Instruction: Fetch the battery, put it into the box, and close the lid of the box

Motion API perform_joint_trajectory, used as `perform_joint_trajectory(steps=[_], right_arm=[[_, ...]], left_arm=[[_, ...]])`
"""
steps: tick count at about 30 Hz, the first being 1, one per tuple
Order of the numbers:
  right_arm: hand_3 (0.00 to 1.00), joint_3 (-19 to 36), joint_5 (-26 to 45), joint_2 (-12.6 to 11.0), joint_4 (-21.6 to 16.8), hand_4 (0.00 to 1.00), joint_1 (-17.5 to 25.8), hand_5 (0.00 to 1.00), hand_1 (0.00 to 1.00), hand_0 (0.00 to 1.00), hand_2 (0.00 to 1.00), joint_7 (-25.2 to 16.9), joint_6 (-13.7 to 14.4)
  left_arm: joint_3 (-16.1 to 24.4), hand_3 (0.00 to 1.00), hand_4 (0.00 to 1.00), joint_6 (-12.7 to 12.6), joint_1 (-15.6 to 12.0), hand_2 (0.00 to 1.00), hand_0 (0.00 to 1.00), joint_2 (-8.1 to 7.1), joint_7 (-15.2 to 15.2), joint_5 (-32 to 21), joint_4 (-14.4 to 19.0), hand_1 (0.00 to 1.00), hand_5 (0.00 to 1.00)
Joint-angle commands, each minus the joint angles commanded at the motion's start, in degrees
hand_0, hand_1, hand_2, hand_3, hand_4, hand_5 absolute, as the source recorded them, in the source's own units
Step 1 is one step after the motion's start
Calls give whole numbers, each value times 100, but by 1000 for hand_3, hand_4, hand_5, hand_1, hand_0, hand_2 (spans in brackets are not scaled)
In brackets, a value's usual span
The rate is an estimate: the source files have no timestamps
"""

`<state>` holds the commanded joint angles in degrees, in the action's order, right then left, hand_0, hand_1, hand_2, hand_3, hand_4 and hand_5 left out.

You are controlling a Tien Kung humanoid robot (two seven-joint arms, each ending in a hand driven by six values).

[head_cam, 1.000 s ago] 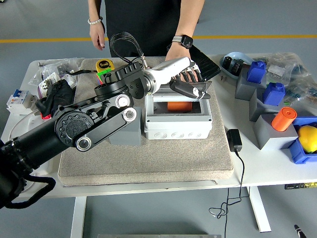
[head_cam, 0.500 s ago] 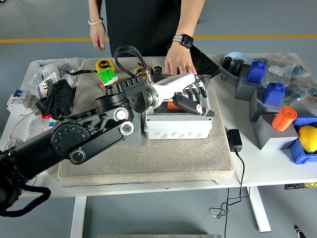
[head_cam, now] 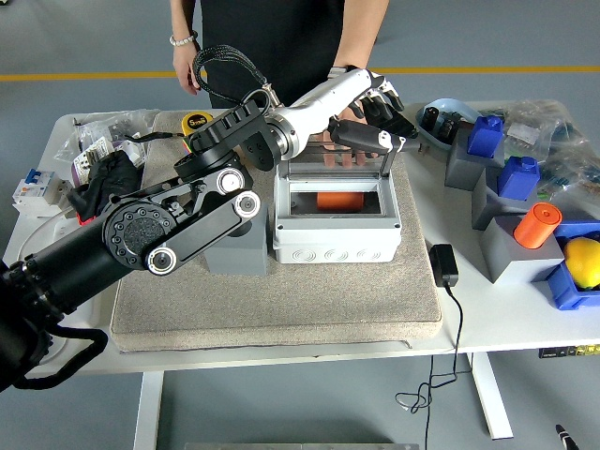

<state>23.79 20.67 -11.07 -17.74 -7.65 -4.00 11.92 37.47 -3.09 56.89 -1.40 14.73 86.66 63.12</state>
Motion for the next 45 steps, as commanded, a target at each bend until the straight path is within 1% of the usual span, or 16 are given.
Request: perform_joint_trajectory(steps=[2, 3, 7, 9, 11, 14, 15, 20, 21, 26, 27, 32, 33, 45], right_arm=[[580, -3, 8, -2, -1, 983, -3, 588, 661, 725, 647, -2, 0], [580, -3, 10, -2, -2, 983, -4, 588, 661, 725, 647, -3, -1], [580, -13, 17, -4, -3, 983, -5, 588, 661, 725, 647, -5, -4], [580, -14, 13, -4, -3, 983, -8, 587, 661, 726, 647, -4, -4], [580, 2, 1, -5, -7, 983, -4, 587, 661, 726, 647, -8, -1], [580, -1, 19, -5, -8, 983, 4, 587, 661, 726, 647, -11, -9], [580, -1, 18, -4, -8, 983, 5, 587, 661, 725, 646, -12, -9], [580, 14, -13, -3, -12, 983, -6, 587, 661, 725, 646, -11, 2], [580, 19, -17, -3, -15, 983, -6, 587, 661, 726, 646, -13, 3], [580, 23, -4, 2, -14, 983, 0, 587, 661, 726, 646, -17, 1], [580, 25, -11, 2, -14, 983, 0, 587, 662, 725, 647, -17, 2], [580, 29, -7, 1, -17, 983, 9, 587, 662, 725, 647, -19, -3], [580, 28, -6, 2, -16, 984, 10, 587, 661, 725, 647, -19, -3], [580, 34, -18, 3, -22, 985, 9, 588, 661, 725, 647, -18, -4]], left_arm=[[-125, 761, 988, -96, 42, 767, 807, 34, -121, 143, -229, 816, 491], [-178, 808, 992, -139, 53, 830, 911, 47, -168, 210, -309, 899, 489], [-373, 808, 992, -125, 78, 830, 911, 74, -145, 326, -530, 899, 489], [-449, 796, 990, -12, 74, 815, 904, 77, -27, 403, -598, 883, 493], [-487, 796, 990, 156, 53, 815, 904, 65, 152, 412, -589, 883, 493], [-509, 796, 990, 300, 21, 815, 904, 29, 320, 401, -441, 883, 493], [-509, 711, 997, 306, 15, 689, 703, 20, 330, 382, -403, 727, 498], [-527, 711, 997, 395, -24, 689, 703, 7, 467, 412, -209, 727, 498], [-532, 661, 998, 414, -33, 654, 607, 3, 495, 407, -166, 675, 510], [-530, 661, 998, 482, -82, 654, 607, -30, 594, 352, 99, 675, 510], [-534, 630, 998, 499, -89, 635, 491, -35, 615, 342, 133, 635, 508], [-587, 630, 998, 572, -143, 635, 491, -65, 683, 208, 309, 635, 508], [-599, 624, 998, 581, -155, 631, 473, -64, 686, 178, 316, 629, 507], [-782, 622, 998, 642, -276, 629, 459, -59, 704, 29, 280, 622, 505]])
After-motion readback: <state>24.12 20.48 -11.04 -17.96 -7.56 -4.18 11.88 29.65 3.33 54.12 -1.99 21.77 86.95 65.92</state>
